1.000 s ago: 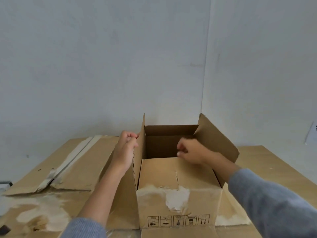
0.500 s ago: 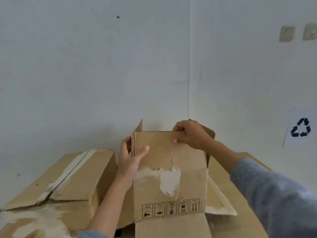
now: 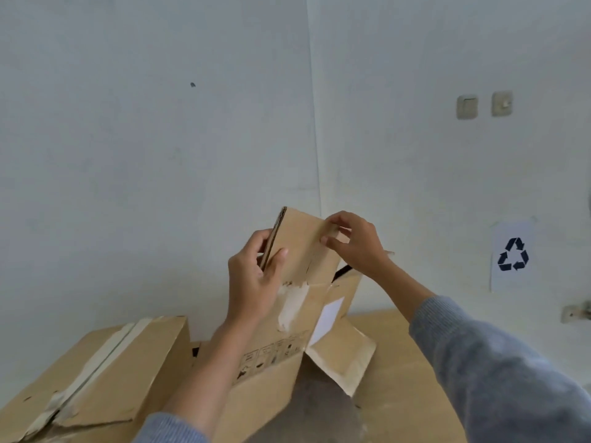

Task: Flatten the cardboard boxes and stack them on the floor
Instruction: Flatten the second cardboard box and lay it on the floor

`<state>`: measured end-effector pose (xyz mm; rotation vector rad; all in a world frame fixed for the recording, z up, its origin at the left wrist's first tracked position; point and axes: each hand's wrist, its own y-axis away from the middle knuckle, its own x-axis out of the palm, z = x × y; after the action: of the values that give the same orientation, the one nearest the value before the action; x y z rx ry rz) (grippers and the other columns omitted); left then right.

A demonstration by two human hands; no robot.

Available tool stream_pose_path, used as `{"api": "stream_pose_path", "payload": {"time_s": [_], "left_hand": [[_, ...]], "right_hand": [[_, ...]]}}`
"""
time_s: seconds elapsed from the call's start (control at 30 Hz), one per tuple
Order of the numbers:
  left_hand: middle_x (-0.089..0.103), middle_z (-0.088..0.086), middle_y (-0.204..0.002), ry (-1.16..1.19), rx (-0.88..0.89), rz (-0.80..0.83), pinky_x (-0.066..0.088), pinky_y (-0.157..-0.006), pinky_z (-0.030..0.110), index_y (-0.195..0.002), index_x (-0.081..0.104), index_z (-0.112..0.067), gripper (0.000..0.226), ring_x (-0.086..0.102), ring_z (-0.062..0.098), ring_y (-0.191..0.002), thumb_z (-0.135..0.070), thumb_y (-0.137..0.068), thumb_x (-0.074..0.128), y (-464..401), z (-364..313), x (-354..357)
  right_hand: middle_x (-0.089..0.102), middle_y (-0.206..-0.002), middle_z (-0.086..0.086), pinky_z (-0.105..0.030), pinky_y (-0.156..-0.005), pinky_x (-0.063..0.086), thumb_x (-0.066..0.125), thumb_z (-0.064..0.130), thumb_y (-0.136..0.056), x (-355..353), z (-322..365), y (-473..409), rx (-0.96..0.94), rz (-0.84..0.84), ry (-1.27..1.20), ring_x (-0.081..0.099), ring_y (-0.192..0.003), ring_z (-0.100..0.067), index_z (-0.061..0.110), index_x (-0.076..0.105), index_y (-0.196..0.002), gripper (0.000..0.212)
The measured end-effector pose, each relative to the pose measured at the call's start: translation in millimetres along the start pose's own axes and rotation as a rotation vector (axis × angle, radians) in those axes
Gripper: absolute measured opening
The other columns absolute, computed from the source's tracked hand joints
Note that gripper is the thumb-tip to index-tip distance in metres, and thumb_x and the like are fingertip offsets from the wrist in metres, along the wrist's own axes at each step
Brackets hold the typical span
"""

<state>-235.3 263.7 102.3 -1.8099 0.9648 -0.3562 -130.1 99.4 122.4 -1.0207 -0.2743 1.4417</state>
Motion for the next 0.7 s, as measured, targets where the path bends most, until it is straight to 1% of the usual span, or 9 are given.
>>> {"api": "stream_pose_path", "payload": {"time_s": [0.07, 0.13, 0.23, 0.33, 0.4, 0.5, 0.6, 0.63, 0.7], "left_hand": [[0.064, -0.019, -0.088, 0.049, 0.032, -0.014, 0.047, -0.066, 0.004, -0.103, 0.062, -0.011, 0.016, 0.063, -0.008, -0.080, -0.010, -0.087, 0.060, -6, -14, 7], [0.066, -0.016, -0.090, 0.113, 0.034, -0.037, 0.049, -0.070, 0.008, -0.102, 0.061, -0.017, 0.017, 0.064, -0.002, -0.082, -0.009, -0.088, 0.059, -16, -29, 11], [0.065, -0.011, -0.091, 0.192, -0.016, -0.119, 0.050, -0.063, 0.011, -0.103, 0.059, -0.019, 0.017, 0.064, 0.004, -0.078, -0.011, -0.088, 0.058, -35, -48, 22], [0.062, -0.013, -0.084, 0.233, -0.106, -0.223, 0.048, -0.058, 0.008, -0.102, 0.058, -0.016, 0.015, 0.059, -0.005, -0.068, -0.010, -0.088, 0.057, -43, -48, 37], [0.061, -0.012, -0.081, 0.257, -0.203, -0.283, 0.046, -0.057, 0.006, -0.100, 0.059, -0.016, 0.014, 0.057, -0.009, -0.065, -0.009, -0.088, 0.057, -37, -37, 48], [0.062, -0.010, -0.080, 0.317, -0.372, -0.342, 0.046, -0.061, 0.013, -0.092, 0.061, -0.019, 0.012, 0.058, 0.000, -0.070, -0.008, -0.088, 0.056, -20, -13, 64], [0.061, -0.006, -0.079, 0.325, -0.469, -0.372, 0.045, -0.065, 0.021, -0.081, 0.061, -0.024, 0.018, 0.056, 0.009, -0.072, -0.009, -0.088, 0.056, -1, 12, 78], [0.061, -0.006, -0.079, 0.309, -0.485, -0.384, 0.045, -0.064, 0.021, -0.081, 0.061, -0.024, 0.018, 0.056, 0.009, -0.071, -0.008, -0.088, 0.056, 5, 21, 82], [0.062, -0.006, -0.080, 0.265, -0.541, -0.409, 0.045, -0.063, 0.021, -0.087, 0.061, -0.019, 0.012, 0.056, 0.010, -0.071, -0.008, -0.088, 0.056, 15, 40, 86]], "right_hand": [[0.062, -0.102, 0.001, -0.028, -0.095, 0.048, 0.069, 0.012, -0.079, -15, 1, -4, -0.045, -0.050, -0.010, 0.058, -0.101, -0.018, 0.010, 0.062, -0.104, 0.026], [0.062, -0.102, -0.002, -0.030, -0.094, 0.048, 0.067, 0.012, -0.080, -32, 6, -14, -0.114, -0.094, 0.005, 0.058, -0.099, -0.019, 0.009, 0.061, -0.104, 0.025], [0.060, -0.105, -0.005, -0.029, -0.090, 0.044, 0.063, 0.014, -0.082, -57, 17, -37, -0.202, -0.118, 0.083, 0.054, -0.097, -0.019, 0.009, 0.059, -0.108, 0.027], [0.053, -0.105, 0.003, -0.026, -0.087, 0.038, 0.060, 0.018, -0.083, -66, 20, -54, -0.222, -0.034, 0.127, 0.049, -0.096, -0.013, 0.013, 0.058, -0.114, 0.032], [0.056, -0.107, 0.001, -0.024, -0.086, 0.035, 0.060, 0.020, -0.081, -59, 11, -58, -0.195, 0.039, 0.130, 0.048, -0.096, -0.012, 0.014, 0.058, -0.118, 0.037], [0.060, -0.121, -0.005, -0.018, -0.088, 0.030, 0.061, 0.018, -0.083, -33, -17, -54, -0.154, 0.107, 0.142, 0.054, -0.107, -0.015, 0.014, 0.057, -0.123, 0.041], [0.057, -0.130, -0.004, -0.010, -0.092, 0.025, 0.058, 0.014, -0.086, -4, -46, -42, -0.115, 0.139, 0.080, 0.051, -0.121, -0.018, 0.013, 0.054, -0.128, 0.043], [0.055, -0.134, -0.005, -0.011, -0.095, 0.025, 0.057, 0.012, -0.087, 5, -55, -38, -0.103, 0.161, 0.064, 0.049, -0.124, -0.018, 0.012, 0.051, -0.131, 0.045], [0.050, -0.139, -0.007, -0.019, -0.105, 0.030, 0.055, 0.007, -0.086, 22, -71, -27, -0.083, 0.232, 0.048, 0.045, -0.129, -0.021, 0.010, 0.045, -0.136, 0.051]]}}
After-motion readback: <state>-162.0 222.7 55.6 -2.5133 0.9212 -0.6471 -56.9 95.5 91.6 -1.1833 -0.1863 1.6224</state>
